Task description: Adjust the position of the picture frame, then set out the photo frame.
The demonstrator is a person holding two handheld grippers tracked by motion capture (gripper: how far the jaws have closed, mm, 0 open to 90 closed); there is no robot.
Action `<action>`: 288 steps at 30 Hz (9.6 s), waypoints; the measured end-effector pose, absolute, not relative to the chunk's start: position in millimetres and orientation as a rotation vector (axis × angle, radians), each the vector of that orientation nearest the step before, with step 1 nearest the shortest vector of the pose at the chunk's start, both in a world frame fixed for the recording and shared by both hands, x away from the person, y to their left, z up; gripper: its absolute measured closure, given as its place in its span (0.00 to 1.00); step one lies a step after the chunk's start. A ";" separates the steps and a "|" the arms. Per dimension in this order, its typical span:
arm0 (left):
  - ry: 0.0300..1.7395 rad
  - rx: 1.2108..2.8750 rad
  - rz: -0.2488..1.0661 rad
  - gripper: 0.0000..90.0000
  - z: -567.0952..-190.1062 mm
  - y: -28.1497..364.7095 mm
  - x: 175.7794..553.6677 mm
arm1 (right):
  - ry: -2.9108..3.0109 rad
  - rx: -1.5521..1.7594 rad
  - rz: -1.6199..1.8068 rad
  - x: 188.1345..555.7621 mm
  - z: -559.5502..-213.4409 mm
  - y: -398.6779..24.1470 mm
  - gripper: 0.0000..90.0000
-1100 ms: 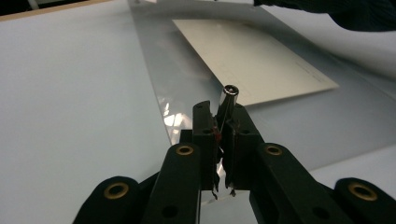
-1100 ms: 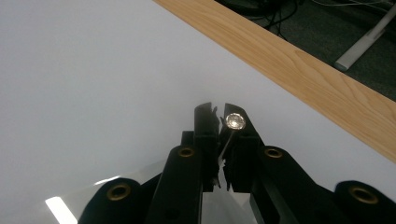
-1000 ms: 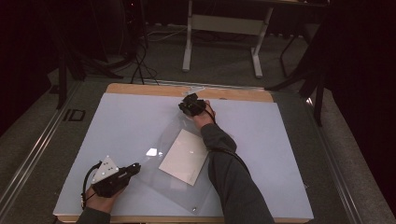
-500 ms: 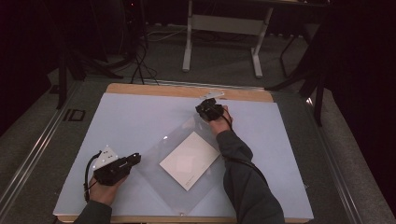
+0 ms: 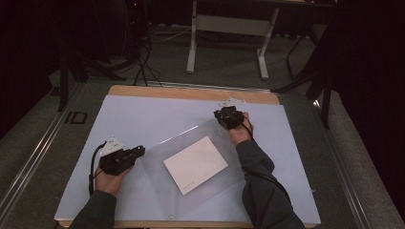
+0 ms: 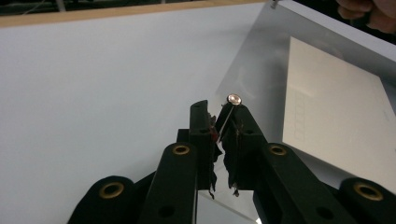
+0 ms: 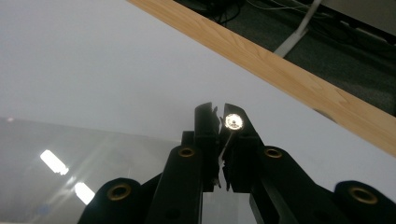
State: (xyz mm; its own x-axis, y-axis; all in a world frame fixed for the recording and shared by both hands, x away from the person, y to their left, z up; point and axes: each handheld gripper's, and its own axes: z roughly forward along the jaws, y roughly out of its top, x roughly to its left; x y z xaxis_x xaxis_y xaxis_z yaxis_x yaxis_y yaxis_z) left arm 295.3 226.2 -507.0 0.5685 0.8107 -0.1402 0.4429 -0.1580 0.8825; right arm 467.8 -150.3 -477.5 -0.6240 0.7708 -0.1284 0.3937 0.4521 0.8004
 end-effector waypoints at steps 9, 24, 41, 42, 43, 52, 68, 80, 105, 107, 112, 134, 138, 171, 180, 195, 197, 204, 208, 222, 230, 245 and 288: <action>1.056 1.779 0.451 0.91 -501.8 220.7 318.4 | 2.195 0.978 1.049 446.7 -472.6 -177.5 0.95; 1.115 1.786 0.406 0.91 -502.4 208.0 365.9 | 2.184 1.031 1.032 413.6 -480.3 -209.9 0.95; 1.194 1.806 0.390 0.92 -510.1 196.6 406.2 | 2.180 1.145 1.033 424.9 -504.4 -217.8 0.95; 1.197 1.808 0.393 0.92 -511.0 196.5 406.9 | 2.182 1.158 1.033 427.5 -508.0 -217.6 0.95; 1.200 1.808 0.393 0.92 -511.9 196.1 407.4 | 2.182 1.158 1.033 427.5 -508.0 -217.6 0.95; 1.220 1.806 0.389 0.92 -520.3 192.9 412.0 | 2.187 1.193 1.056 432.2 -521.8 -221.0 0.95; 1.222 1.800 0.420 0.92 -521.7 190.8 408.7 | 2.190 1.174 1.086 433.6 -525.7 -223.6 0.95; 1.226 1.791 0.420 0.92 -522.6 191.1 407.4 | 2.194 1.174 1.096 434.0 -526.6 -224.4 0.95; 1.137 1.738 0.440 0.92 -521.3 202.9 392.1 | 2.188 1.185 1.123 434.1 -527.9 -226.4 0.94; 1.138 1.737 0.447 0.92 -521.4 202.5 393.4 | 2.190 1.182 1.122 434.3 -527.9 -226.5 0.94; 1.139 1.737 0.443 0.90 -522.7 199.8 399.1 | 2.196 1.179 1.123 434.6 -527.9 -226.7 0.94; 1.144 1.730 0.464 0.92 -523.5 198.1 399.5 | 2.143 1.153 1.250 424.4 -518.4 -240.5 0.92; 1.145 1.729 0.465 0.92 -523.5 197.7 399.5 | 2.134 1.140 1.251 422.1 -518.9 -240.7 0.93; 1.242 1.748 0.348 0.93 -517.1 198.0 421.5 | 2.213 1.311 1.217 442.9 -510.2 -239.9 0.95; 1.273 1.741 0.313 0.94 -516.3 198.2 429.1 | 2.248 1.385 1.198 452.4 -505.9 -239.6 0.95; 1.352 1.664 0.273 0.95 -521.8 195.9 444.6 | 2.205 1.481 1.274 464.8 -509.9 -242.5 0.94; 1.358 1.671 0.279 0.95 -521.1 195.0 445.0 | 2.204 1.460 1.254 463.3 -510.1 -241.2 0.93; 1.374 1.660 0.268 0.95 -521.2 194.9 446.1 | 2.191 1.378 1.237 447.3 -504.4 -246.9 0.84; 1.374 1.662 0.269 0.95 -521.0 194.6 446.0 | 2.186 1.318 1.214 434.3 -504.6 -252.5 0.82; 1.380 1.654 0.254 0.95 -521.5 195.2 447.7 | 2.151 1.272 1.237 398.7 -508.8 -270.7 0.81; 1.383 1.654 0.246 0.95 -521.4 195.7 448.4 | 2.208 1.225 1.176 385.1 -515.0 -275.4 0.75; 1.395 1.652 0.237 0.95 -520.8 195.5 449.4 | 2.297 1.070 1.128 378.3 -521.6 -268.2 0.42; 1.424 1.663 0.182 0.83 -521.0 198.1 455.6 | 2.290 0.653 1.327 363.1 -509.3 -250.5 0.55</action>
State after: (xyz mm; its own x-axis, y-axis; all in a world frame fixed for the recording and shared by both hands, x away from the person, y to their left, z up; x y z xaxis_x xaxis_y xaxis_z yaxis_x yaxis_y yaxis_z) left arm 455.6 198.1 -521.0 0.3229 0.8453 -0.4257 0.7109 0.0803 0.6987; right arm 363.1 -250.5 -509.3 -0.8053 0.5815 -0.1156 0.1887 0.4363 0.8798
